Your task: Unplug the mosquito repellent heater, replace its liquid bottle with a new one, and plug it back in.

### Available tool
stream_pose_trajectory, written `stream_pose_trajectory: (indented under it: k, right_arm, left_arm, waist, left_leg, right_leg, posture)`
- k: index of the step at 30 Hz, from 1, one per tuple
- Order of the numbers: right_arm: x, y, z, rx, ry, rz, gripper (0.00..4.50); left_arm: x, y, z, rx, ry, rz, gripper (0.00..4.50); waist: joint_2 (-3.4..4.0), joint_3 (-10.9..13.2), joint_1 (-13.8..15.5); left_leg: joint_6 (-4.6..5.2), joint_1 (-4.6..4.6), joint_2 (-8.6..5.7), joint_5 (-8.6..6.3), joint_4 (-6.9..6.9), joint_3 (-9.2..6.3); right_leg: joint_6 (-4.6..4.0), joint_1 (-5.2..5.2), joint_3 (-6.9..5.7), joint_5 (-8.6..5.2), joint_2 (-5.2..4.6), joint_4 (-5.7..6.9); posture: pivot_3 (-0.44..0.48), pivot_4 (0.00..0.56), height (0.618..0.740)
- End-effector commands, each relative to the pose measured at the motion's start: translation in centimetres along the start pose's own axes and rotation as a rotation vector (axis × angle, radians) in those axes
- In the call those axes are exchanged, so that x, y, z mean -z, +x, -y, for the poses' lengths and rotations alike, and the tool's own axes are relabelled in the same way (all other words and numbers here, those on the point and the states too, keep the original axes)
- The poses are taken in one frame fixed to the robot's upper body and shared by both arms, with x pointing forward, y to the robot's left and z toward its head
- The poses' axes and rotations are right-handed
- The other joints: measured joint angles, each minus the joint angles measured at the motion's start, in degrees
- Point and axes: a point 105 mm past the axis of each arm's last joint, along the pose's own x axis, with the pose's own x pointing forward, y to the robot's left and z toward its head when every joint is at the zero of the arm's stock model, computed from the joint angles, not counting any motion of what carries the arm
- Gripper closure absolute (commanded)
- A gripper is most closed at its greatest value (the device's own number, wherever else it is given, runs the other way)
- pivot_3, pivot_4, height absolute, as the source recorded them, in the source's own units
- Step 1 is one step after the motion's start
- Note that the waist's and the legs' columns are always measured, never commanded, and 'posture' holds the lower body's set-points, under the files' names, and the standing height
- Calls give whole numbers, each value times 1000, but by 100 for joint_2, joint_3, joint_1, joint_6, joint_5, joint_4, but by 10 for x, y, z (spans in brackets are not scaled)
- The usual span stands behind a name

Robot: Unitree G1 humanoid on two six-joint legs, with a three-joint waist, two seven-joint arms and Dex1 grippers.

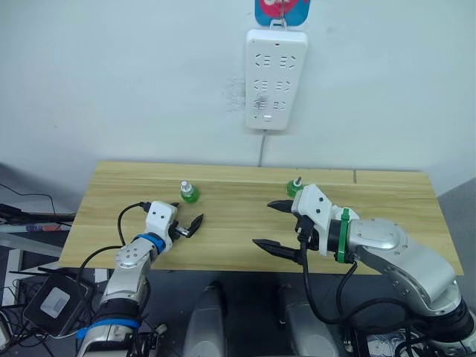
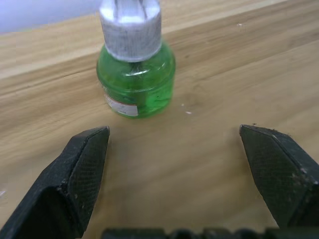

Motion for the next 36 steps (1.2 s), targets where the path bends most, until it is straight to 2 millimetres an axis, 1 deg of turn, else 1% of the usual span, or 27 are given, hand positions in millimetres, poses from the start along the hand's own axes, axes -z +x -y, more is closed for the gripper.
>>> stream_pose_trajectory:
  k: [1,5,11,14,17,19,20,21,22,23,26,28,29,31,32,33,35,36]
  right_arm:
    - [-10,-2,-11,-25,-19,29,15]
    - [-10,-2,-11,-20,-17,18,15]
    - [-7,-4,-12,-24,-25,0,15]
    - [-7,-5,-12,-21,-33,-2,0]
    - [-6,-5,-9,-12,-39,-4,0]
    - [-5,-5,-6,0,-41,-1,0]
    - [-5,-4,-5,5,-44,1,0]
    - [-5,-5,-4,10,-49,5,0]
    - [-6,-5,-3,17,-50,10,0]
    - [-7,-7,-1,27,-50,21,0]
    - [-14,-14,4,47,-56,55,0]
    - [-21,-19,6,51,-57,81,0]
    - [-25,-21,7,51,-59,96,0]
    - [-33,-24,9,51,-58,122,0]
    - [-36,-25,9,50,-56,132,0]
    - [-39,-26,6,37,-54,139,0]
    - [-41,-24,5,23,-56,141,0]
    - [-43,-22,7,33,-50,151,0]
  left_arm:
    - [-5,10,-6,-54,-2,25,0]
    - [-11,26,-8,-94,-53,39,0]
    - [-13,31,-9,-109,-54,48,0]
    - [-12,30,-6,-97,-44,55,600]
    - [-12,29,-3,-83,-19,62,1549]
    - [-19,29,0,-57,17,85,2116]
    - [-24,29,2,-42,34,97,2286]
    - [-29,28,4,-25,59,106,2285]
    - [-32,28,8,4,87,114,2285]
    - [-42,26,18,75,137,140,2285]
    - [-78,18,59,333,248,221,2285]
    - [-96,12,84,511,296,222,2285]
    - [-103,9,94,587,306,210,2285]
    - [-116,4,107,713,299,191,2285]
    - [-122,1,113,767,297,185,2285]
    - [-130,-2,121,832,292,180,2285]
    - [-140,-6,131,930,292,166,2285]
    - [-146,-6,135,969,319,172,2285]
  waist:
    - [-5,58,-3]
    - [-2,109,-10]
    - [2,161,-15]
    - [2,175,-20]
    - [1,176,-24]
    - [1,176,-25]
    - [1,176,-24]
    - [0,176,-23]
    - [0,175,-22]
    - [0,176,-20]
    - [-1,174,-13]
    - [-5,171,13]
    - [-7,165,14]
    - [-7,154,-3]
    - [-8,145,-17]
    - [-9,141,-24]
    - [-7,105,-60]
    - [-7,87,-73]
  left_leg:
    - [-1,0,0,1,1,-1]
    - [-5,0,-2,3,4,2]
    - [-7,0,-1,4,-2,3]
    - [-13,1,-1,7,-2,3]
    - [-16,1,0,9,-2,3]
    - [-16,0,0,9,-2,4]
    - [-16,0,-1,9,-3,4]
    - [-16,0,-1,9,-4,3]
    - [-17,-1,-1,9,-5,2]
    - [-17,-2,-1,9,-7,3]
    - [-29,-10,0,14,-16,0]
    - [-39,-13,0,21,-21,-10]
    - [-51,-16,-2,28,-21,-20]
    - [-55,-18,-7,31,-19,-26]
    - [-53,-18,-11,30,-19,-26]
    - [-53,-18,-17,30,-17,-27]
    - [-53,-19,-20,30,-18,-30]
    - [-53,-23,-19,30,-19,-35]
  right_leg:
    - [2,0,-1,1,0,1]
    - [8,0,2,4,-1,0]
    - [13,-1,0,1,-1,0]
    - [13,-2,1,1,-1,0]
    - [14,-1,3,1,-6,0]
    - [14,-1,3,1,-8,-1]
    - [14,-1,3,1,-9,-2]
    - [14,-1,2,0,-9,-3]
    - [14,-1,1,0,-9,-3]
    - [15,-2,1,0,-9,-4]
    - [14,-9,-3,0,-9,-7]
    - [14,-9,-14,0,-10,-6]
    - [14,-7,-25,0,-10,-7]
    - [14,-5,-31,1,-9,-7]
    - [14,-5,-32,1,-7,-6]
    - [14,-5,-33,2,-3,-6]
    - [14,-8,-36,2,3,-5]
    - [13,-10,-40,2,6,-5]
  posture:
    - [-41,437,740]
    - [-49,447,740]
    - [-57,443,740]
    - [-59,439,740]
    - [-53,423,740]
    - [-50,409,740]
    - [-46,399,740]
    - [-46,399,740]
    - [-39,387,740]
    - [-31,375,740]
    - [-19,341,740]
    - [-20,320,740]
    - [-24,309,740]
    - [-45,285,740]
    - [-45,285,740]
    - [-61,272,740]
    - [-81,258,740]
    - [-93,247,740]
